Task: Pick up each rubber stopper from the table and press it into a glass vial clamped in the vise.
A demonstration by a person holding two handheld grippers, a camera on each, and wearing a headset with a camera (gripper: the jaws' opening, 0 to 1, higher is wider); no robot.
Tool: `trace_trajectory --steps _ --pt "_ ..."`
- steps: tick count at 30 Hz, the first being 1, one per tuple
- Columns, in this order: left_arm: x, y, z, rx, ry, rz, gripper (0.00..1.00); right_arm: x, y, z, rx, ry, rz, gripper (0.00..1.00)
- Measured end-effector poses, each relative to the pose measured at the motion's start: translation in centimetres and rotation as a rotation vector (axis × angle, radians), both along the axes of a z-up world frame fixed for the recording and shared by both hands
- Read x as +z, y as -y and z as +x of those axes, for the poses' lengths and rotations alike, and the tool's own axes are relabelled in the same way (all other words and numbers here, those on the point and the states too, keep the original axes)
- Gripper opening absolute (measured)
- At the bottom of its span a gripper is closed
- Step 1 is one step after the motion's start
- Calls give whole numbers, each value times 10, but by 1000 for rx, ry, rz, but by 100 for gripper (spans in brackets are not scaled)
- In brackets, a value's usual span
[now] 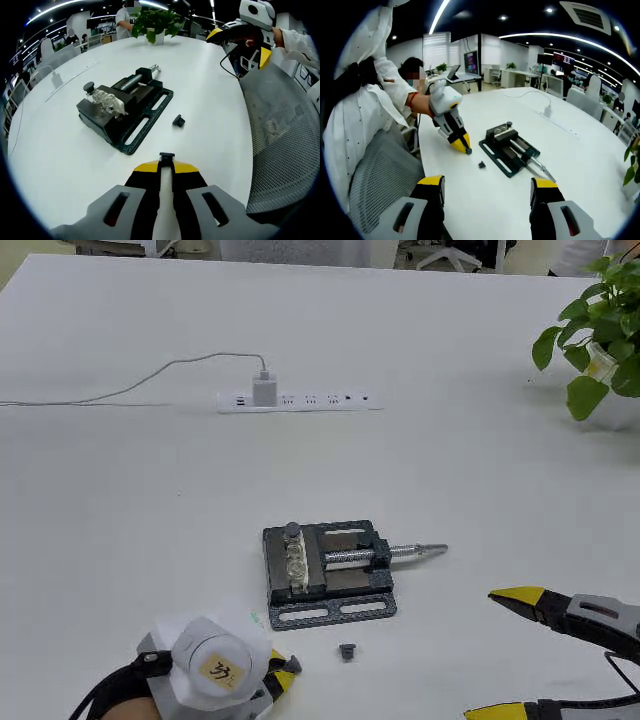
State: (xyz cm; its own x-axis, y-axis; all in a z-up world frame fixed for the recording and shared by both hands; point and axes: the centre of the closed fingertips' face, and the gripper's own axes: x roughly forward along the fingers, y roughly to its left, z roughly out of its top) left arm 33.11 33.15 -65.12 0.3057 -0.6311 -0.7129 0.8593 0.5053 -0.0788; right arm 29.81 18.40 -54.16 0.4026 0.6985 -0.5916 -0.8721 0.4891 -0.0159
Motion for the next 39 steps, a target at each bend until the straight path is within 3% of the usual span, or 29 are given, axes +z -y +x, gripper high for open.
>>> trace_trajectory --steps 14,21,27,30,39 --pt "1 3 -4 -13 -7 -13 4 4 -1 0 3 1 2 67" --pt "17 5 -5 -14 1 -66 4 11 -6 2 15 11 9 67" --pt "46 6 -3 -18 30 -134 3 26 -17 5 42 21 28 66" --pt "69 8 -3 -28 57 -181 3 38 -26 8 59 23 52 63" --pt "124 12 -5 -70 135 -269 3 68 -51 14 126 34 98 60"
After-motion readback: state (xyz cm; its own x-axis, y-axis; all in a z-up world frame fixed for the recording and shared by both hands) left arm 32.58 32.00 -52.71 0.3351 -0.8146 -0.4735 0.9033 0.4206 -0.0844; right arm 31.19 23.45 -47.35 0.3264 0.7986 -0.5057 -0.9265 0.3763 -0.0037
